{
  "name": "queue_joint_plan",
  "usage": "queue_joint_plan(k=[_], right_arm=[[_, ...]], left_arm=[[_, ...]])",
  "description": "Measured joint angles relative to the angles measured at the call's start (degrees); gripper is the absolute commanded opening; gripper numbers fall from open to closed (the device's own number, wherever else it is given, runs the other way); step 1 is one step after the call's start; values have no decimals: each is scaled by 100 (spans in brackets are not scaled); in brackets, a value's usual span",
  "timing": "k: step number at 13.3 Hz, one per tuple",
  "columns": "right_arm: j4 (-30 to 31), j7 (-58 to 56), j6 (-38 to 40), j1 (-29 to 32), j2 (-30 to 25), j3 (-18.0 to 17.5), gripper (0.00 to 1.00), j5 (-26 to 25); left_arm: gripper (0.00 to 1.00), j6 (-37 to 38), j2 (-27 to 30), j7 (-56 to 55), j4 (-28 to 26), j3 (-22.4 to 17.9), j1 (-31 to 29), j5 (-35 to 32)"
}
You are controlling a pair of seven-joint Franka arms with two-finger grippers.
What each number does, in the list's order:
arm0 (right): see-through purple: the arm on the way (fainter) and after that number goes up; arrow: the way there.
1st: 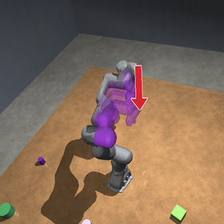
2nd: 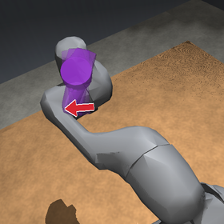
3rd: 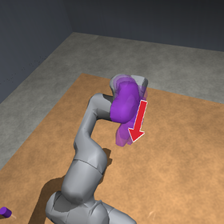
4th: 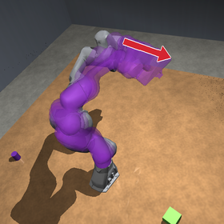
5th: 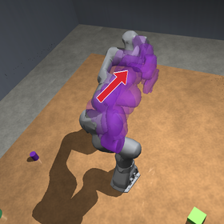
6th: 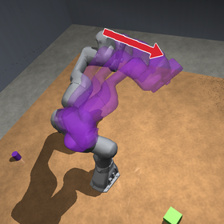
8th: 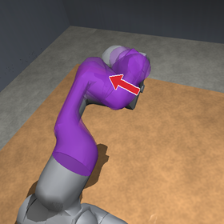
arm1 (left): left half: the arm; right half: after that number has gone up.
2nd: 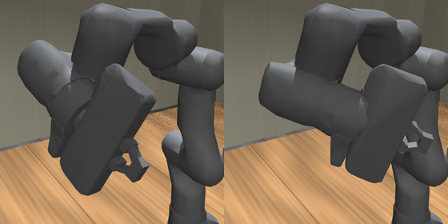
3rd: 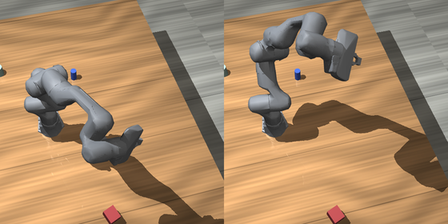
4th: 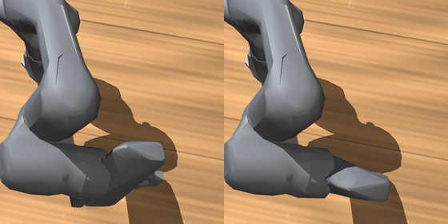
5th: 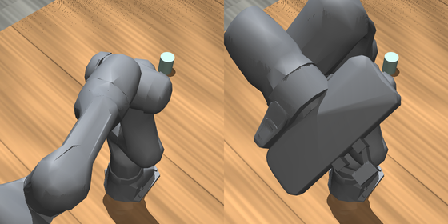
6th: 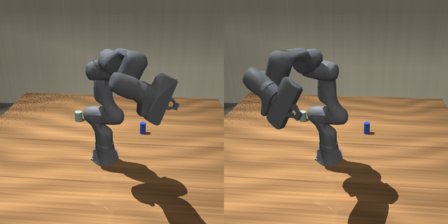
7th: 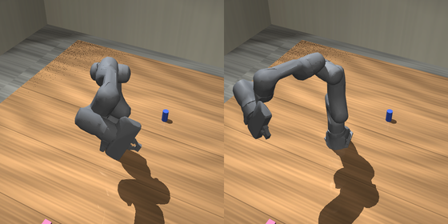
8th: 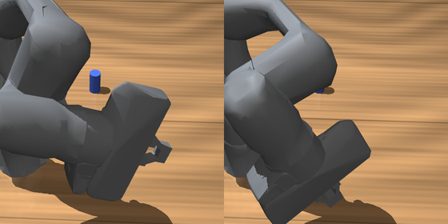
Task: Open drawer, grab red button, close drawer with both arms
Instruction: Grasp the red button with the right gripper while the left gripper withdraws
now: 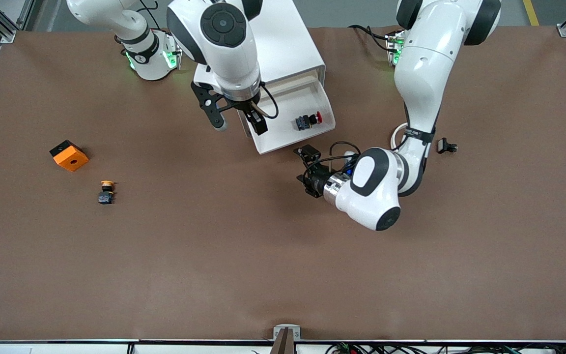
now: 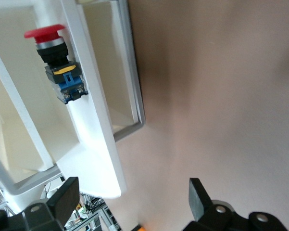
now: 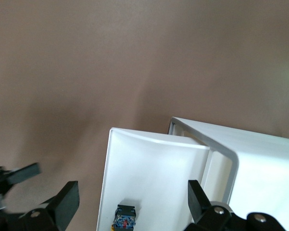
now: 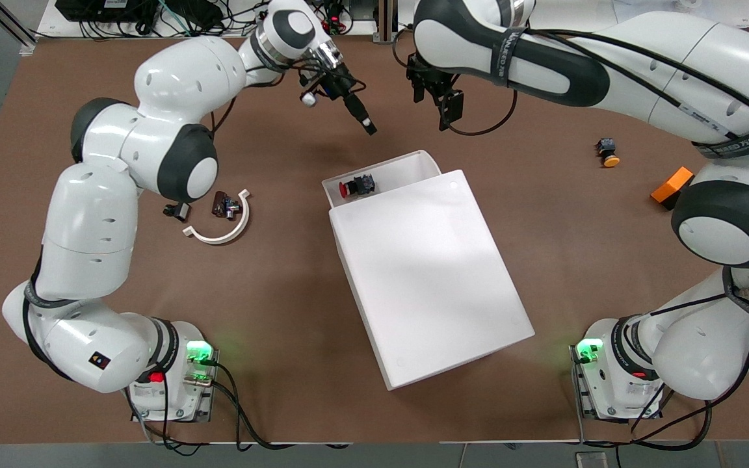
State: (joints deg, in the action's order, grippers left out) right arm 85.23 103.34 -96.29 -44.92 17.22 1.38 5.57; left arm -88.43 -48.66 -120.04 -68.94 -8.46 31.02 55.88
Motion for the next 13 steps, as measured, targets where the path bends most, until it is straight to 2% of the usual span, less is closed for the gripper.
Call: queue_joint_plan(k=[3,5,10,13], right_arm=[[-175,407,-131,-177,308,2,100,-8],[-241,662,-410,-344,557,2,100,-32],[-289,1284,-1084,-812,1117,3,100,-319],[-313,1347,-1119,-956,1293,3,100,-320]], left_arm=[[100,352,308,1138,76,-15,-446,-377],[100,481,548,1791,88,-14,-592,-991],[100,525,1142,3630,98,7,-440,-3414],[100,522,1488,4758,105,5,-411,-4408]])
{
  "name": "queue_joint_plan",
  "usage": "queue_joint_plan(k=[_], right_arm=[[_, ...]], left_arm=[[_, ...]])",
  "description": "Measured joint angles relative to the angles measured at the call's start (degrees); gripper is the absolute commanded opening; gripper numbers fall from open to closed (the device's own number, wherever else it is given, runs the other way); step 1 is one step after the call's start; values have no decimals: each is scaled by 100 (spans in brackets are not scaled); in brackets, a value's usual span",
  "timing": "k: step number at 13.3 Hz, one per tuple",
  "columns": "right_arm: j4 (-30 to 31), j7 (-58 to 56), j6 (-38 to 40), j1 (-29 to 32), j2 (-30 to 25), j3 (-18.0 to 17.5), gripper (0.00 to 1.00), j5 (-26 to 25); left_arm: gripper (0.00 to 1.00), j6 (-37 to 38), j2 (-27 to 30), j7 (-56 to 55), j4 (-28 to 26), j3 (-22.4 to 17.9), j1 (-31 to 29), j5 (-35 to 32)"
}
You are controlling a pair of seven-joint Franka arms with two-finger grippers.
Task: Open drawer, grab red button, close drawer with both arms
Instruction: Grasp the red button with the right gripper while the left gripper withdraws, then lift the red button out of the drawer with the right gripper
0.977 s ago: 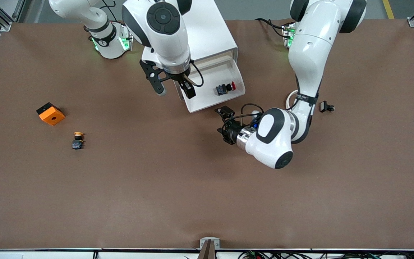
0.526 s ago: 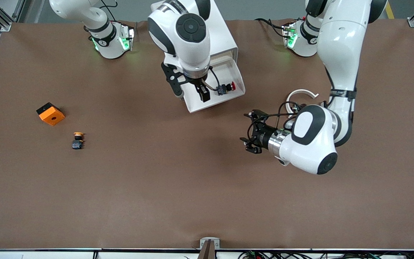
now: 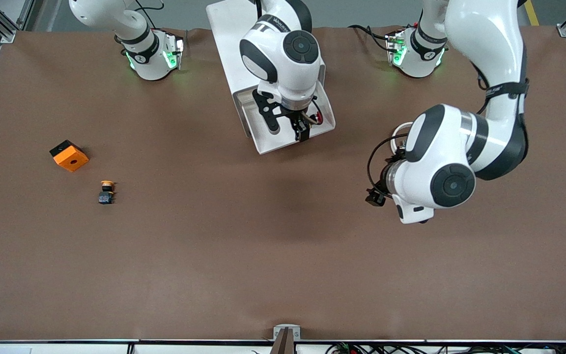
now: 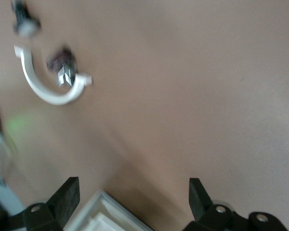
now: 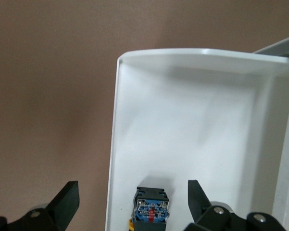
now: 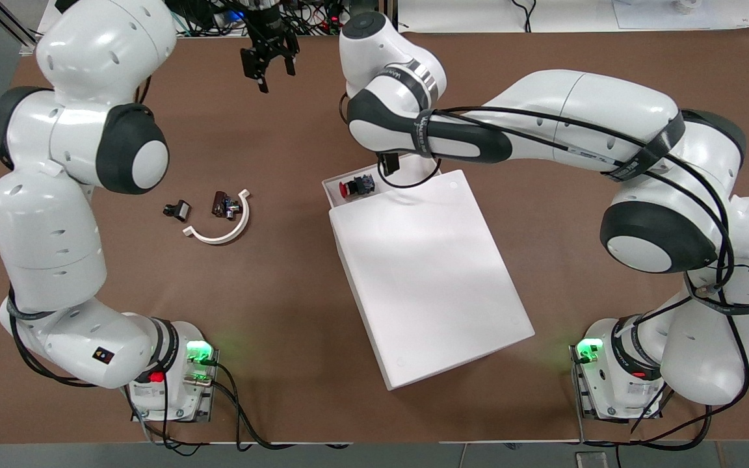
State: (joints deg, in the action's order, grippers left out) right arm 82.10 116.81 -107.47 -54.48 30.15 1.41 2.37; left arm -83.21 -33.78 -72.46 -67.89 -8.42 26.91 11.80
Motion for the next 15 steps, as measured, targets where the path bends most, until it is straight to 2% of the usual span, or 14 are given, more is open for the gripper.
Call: queue_joint_plan(k=[7,10,15], right_arm=[[-15,67,-236,-43,308,1,100,50],[-24,67,-285,-46,352,1,100,100],[-48,67,-303,-90,353,-34,89,204]], left_arm=[[100,111,913,2467,-37,-34,-225,-1143],[100,302,1274,3378,-55,-42,-473,-1219],[100,413,1984,4610,-359,-46,-853,-1221]])
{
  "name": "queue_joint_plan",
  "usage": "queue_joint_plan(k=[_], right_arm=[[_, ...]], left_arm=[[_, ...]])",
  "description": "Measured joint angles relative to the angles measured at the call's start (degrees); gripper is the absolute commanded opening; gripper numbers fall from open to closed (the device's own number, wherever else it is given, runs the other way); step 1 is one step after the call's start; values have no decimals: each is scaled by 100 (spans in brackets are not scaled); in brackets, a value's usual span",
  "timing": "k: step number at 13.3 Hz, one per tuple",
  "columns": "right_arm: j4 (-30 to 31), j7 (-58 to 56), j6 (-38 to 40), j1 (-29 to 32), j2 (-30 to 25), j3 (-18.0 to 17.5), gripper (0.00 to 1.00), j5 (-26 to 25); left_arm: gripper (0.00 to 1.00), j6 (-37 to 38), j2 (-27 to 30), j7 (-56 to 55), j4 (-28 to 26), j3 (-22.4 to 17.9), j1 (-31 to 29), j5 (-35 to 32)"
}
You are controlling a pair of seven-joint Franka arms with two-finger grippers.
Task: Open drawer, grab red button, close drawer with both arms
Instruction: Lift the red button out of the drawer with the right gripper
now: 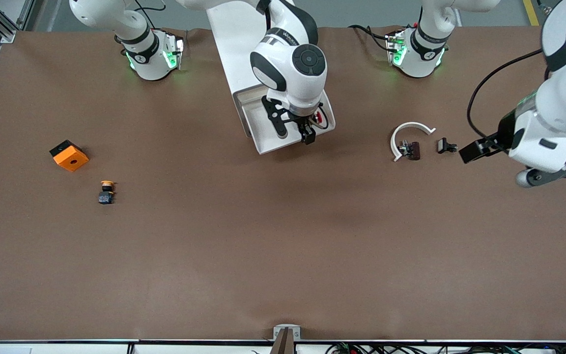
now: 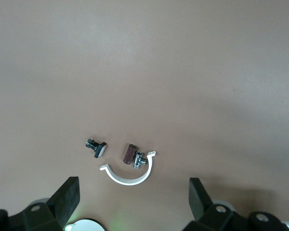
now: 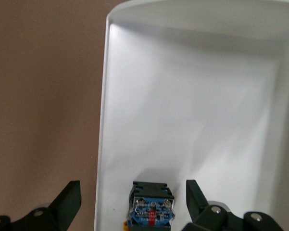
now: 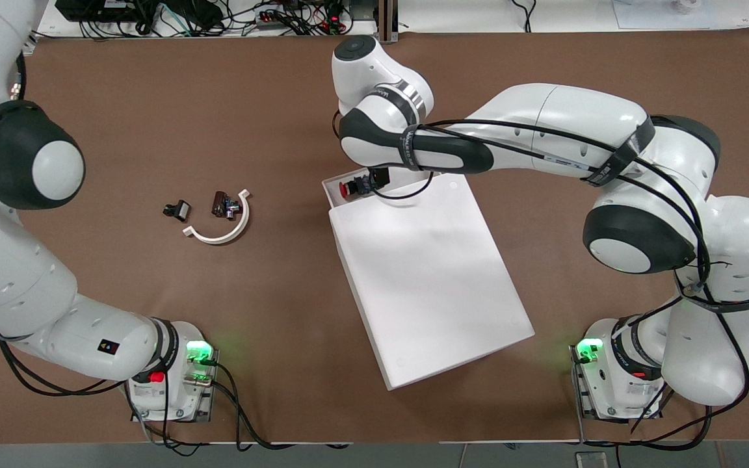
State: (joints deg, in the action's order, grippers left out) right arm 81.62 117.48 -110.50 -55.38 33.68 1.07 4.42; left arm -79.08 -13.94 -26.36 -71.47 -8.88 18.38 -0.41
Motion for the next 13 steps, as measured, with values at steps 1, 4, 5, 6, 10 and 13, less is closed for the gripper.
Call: queue_joint_plan(k=[1,4,5,6,10,13], right_arm=[[0,0,-3,-7,1,-11,87,27],[0,-1,-22,-10,16,-25,85,163],[0,-1,-80,-11,31,-28,85,197],[-1,-2,-131,-13,55,-34,84,217],[-17,-6,-224,-34,146,-45,64,224],[-39,-21,-212,-53,156,-59,20,226]], left_arm=[[100,2,149,98,-85,1,1,0],[100,3,492,420,-327,2,5,0],[100,3,555,543,-383,2,-3,0],[100,2,594,665,-429,2,-14,0],[100,-14,658,819,-552,2,-33,0],[100,-16,755,827,-573,2,-32,0]])
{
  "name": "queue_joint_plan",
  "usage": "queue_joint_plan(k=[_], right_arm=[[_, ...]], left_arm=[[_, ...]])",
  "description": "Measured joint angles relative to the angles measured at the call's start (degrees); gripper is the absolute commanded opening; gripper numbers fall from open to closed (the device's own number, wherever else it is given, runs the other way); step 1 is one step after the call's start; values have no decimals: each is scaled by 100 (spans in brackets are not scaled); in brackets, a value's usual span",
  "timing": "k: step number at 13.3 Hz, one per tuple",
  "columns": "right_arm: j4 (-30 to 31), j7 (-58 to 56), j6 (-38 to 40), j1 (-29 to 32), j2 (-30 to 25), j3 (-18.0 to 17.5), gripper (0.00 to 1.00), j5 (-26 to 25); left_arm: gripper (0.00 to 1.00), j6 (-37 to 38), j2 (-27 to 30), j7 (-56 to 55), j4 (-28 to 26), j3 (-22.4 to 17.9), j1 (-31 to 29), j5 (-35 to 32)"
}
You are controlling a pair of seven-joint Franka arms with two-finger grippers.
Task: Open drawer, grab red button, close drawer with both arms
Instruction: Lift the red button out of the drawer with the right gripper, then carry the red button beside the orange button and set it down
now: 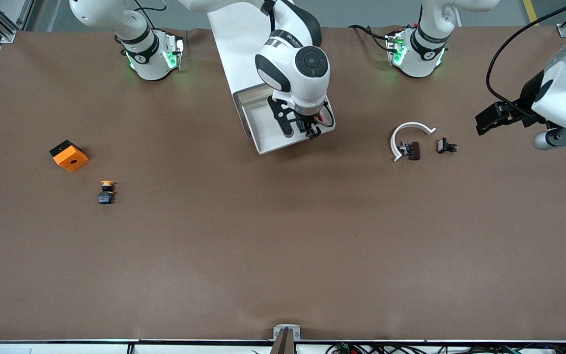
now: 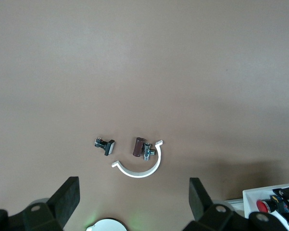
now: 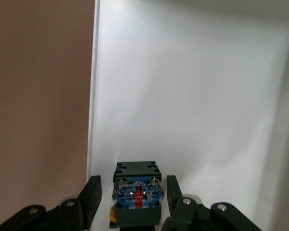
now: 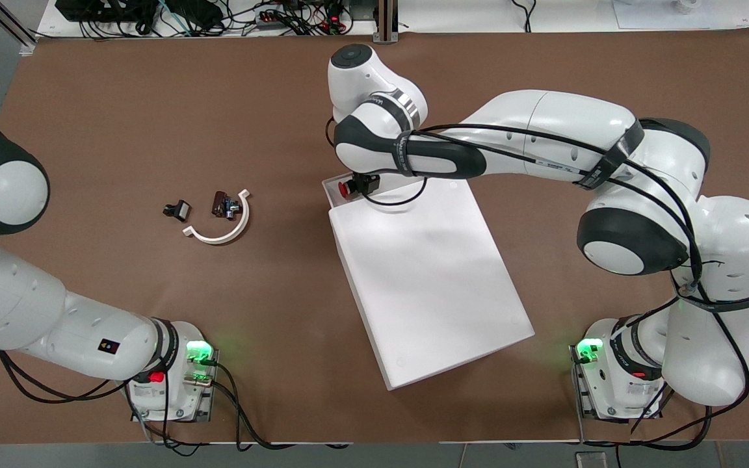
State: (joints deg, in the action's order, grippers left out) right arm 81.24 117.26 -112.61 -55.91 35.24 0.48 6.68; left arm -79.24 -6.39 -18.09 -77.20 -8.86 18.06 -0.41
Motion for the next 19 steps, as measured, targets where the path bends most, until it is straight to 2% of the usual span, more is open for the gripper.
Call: queue_joint_plan(k=[1,3,7,10,12,15,19], right_arm=[[-1,-2,-3,-9,2,-2,0,0],[-39,-3,-6,-11,3,-3,0,0],[-188,-17,-5,-10,2,5,0,5],[-376,-547,143,18,-1,34,0,226],[-579,-1304,588,134,-6,55,0,269],[-1038,-2881,1571,537,-86,87,0,294],[-1219,-4961,2410,1322,-633,146,0,305]], left_arm=[[100,0,43,4,-16,4,0,0],[100,-28,124,5,-116,142,-110,0],[100,-325,322,6,-598,1237,-1232,0],[100,-647,624,34,-1179,1553,-1574,0],[100,-732,823,34,-1439,1732,-1671,0],[100,-739,965,153,-1550,1768,-1679,0],[100,-733,978,340,-1627,1767,-1724,0]])
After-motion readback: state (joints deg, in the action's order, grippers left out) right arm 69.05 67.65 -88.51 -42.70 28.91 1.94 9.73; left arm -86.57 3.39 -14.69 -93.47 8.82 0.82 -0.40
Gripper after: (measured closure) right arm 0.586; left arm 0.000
